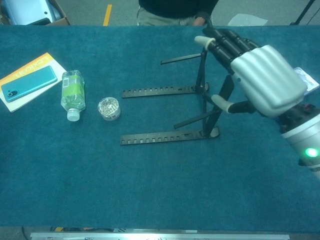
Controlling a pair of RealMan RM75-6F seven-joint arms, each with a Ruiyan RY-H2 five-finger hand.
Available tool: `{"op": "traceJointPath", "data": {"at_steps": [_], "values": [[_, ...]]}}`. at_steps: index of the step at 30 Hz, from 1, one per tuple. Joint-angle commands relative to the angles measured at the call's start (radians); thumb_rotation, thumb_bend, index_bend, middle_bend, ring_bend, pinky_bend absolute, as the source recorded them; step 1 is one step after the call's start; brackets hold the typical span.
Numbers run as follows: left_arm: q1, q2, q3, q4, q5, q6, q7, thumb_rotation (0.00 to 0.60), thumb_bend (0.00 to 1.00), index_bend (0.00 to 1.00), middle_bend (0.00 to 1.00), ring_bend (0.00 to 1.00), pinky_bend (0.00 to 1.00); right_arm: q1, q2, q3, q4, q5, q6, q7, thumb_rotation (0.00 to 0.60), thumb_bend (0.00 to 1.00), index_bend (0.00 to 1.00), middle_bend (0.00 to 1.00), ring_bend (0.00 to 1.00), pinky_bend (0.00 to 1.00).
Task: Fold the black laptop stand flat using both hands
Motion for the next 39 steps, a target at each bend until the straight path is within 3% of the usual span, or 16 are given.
{"op": "traceJointPath", "data": {"at_steps": [1,21,39], "values": [[-0.001,0.001,0.001,-0.005,0.003,0.001,0.004,0.6,0.4,0.0,0.0,0.0,0.0,-0.016,0.01,-0.001,0.003,-0.01,0.015,0.011,0.6,0.24,0.0,0.03,0.0,0.21],[-0.02,0.014,-0.009,-0.013,-0.014,-0.021,-0.009,0.6,0.4,0.0,0.0,0.0,0.0,-0.067,0.051,0.014,-0.021,-0.082,0.02,0.07,0.6,0.24,0.0,0.03,0.0,0.21],[-0.126,0.016,-0.015,-0.037,-0.011,-0.173,0.102,0.6,0.4,0.0,0.0,0.0,0.0,-0.086,0.151,0.012,-0.161,-0.133,-0.005,0.153,0.6,0.24,0.0,0.03,0.0,0.21]]}}
